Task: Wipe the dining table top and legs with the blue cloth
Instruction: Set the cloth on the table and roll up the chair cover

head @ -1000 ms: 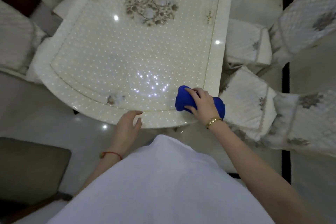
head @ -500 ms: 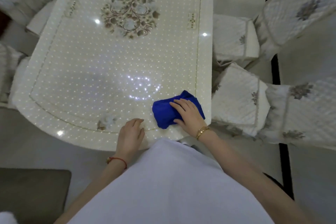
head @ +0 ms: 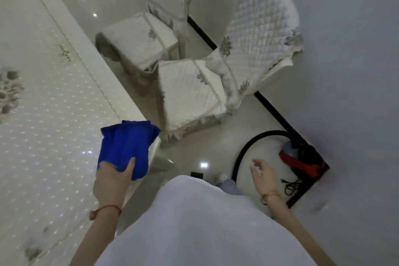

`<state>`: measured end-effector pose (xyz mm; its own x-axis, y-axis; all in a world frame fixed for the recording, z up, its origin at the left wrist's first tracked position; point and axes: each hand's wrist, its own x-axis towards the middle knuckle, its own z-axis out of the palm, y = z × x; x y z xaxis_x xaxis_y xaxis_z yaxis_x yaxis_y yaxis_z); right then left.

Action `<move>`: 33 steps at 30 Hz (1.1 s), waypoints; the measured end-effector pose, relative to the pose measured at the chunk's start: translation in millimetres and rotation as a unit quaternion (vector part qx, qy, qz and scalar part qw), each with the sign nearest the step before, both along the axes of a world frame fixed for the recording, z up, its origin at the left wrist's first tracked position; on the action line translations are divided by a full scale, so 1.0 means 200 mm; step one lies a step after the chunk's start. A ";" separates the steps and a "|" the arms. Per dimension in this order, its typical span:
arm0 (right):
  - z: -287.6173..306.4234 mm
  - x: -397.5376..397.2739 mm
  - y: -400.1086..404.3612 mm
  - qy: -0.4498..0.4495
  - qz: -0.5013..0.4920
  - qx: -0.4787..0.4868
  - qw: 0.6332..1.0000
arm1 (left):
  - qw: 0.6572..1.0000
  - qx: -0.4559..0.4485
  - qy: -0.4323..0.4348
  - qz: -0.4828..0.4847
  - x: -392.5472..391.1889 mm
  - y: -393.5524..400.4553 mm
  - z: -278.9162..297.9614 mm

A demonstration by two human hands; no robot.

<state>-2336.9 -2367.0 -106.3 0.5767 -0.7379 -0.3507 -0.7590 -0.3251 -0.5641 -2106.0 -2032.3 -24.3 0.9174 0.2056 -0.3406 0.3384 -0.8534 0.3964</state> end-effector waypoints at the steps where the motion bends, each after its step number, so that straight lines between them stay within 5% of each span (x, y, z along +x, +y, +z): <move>1: -0.01 -0.13 -0.05 0.023 -0.021 0.012 0.999 | 1.000 0.012 0.001 0.006 -0.01 -0.04 -0.01; 7: -0.08 -0.66 -0.38 0.119 -0.065 0.058 0.989 | 0.985 0.048 -0.114 -0.118 -0.11 -0.45 -0.01; 15: -0.14 -0.71 -0.75 0.076 -0.123 0.068 0.987 | 0.937 -0.109 0.031 -0.330 -0.26 -1.21 -0.09; 23: -0.10 -0.41 -1.20 0.053 -0.123 0.084 0.987 | 0.895 -0.080 0.102 -0.426 -0.09 -1.88 -0.16; 33: 0.21 0.52 -2.17 0.015 0.029 -0.050 0.998 | 0.922 -0.155 0.018 -0.355 0.50 -2.70 0.00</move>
<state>-2232.6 -2801.8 -64.0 0.6103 -0.7351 -0.2952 -0.7532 -0.4229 -0.5039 -2006.4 -2572.6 -24.5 0.7695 -0.5555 -0.3152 -0.2446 -0.7122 0.6580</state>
